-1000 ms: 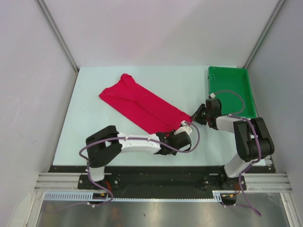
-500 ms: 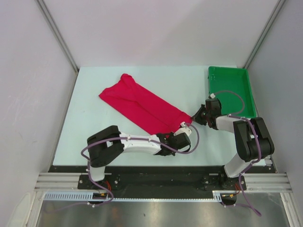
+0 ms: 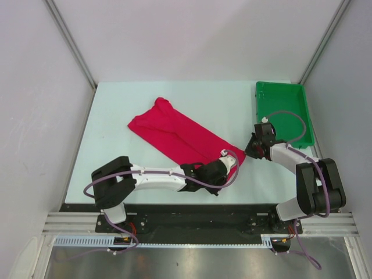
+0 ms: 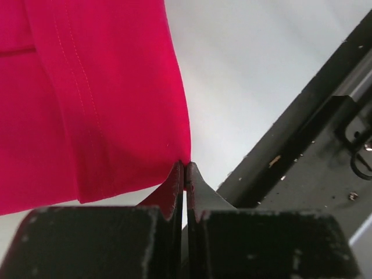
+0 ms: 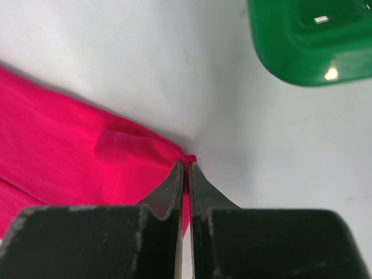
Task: Roll the t-shirts
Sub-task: Roll the T-shirt to the center of the board.
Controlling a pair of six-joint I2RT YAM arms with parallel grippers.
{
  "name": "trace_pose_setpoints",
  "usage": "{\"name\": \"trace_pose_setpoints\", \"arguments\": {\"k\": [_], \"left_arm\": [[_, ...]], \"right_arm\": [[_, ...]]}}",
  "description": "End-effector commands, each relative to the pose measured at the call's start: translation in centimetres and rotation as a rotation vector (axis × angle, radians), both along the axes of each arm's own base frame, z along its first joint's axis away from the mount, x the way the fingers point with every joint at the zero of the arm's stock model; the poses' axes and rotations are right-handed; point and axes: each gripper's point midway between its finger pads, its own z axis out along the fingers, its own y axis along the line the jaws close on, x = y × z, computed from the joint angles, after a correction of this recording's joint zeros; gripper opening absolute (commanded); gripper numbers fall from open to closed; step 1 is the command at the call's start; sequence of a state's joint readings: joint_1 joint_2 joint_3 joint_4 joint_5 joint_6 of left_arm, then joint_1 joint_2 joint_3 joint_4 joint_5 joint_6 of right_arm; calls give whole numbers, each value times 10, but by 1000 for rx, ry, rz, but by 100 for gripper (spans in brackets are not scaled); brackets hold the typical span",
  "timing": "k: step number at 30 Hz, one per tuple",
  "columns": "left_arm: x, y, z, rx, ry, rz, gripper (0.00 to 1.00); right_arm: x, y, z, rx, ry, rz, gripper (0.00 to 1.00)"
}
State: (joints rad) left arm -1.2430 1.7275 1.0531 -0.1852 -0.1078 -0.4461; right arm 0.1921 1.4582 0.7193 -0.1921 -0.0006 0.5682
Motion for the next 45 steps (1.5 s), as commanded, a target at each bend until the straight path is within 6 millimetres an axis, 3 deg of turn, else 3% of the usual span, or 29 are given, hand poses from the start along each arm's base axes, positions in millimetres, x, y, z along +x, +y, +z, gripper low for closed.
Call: {"name": "trace_pose_setpoints", "arguments": {"k": [1, 12, 16, 22, 30, 34, 39, 45], "left_arm": [[-19, -14, 16, -178, 170, -36, 0], [-1, 7, 13, -368, 368, 68, 0], [5, 11, 16, -399, 389, 93, 0], [19, 20, 14, -403, 415, 153, 1], [30, 28, 8, -391, 434, 205, 0], [31, 26, 9, -398, 435, 203, 0], [32, 25, 10, -400, 436, 202, 0], [32, 25, 9, -396, 434, 204, 0]], "right_arm": [[8, -7, 17, -82, -15, 2, 6], [23, 22, 34, -29, -36, 8, 16], [28, 23, 35, -19, -34, -17, 21], [34, 29, 42, 4, -71, -18, 35], [29, 26, 72, -84, -163, 13, 57], [14, 21, 64, -162, -118, 26, 68], [-2, 18, 41, -178, -52, 31, 69], [-13, 24, 29, -99, -37, 13, 67]]}}
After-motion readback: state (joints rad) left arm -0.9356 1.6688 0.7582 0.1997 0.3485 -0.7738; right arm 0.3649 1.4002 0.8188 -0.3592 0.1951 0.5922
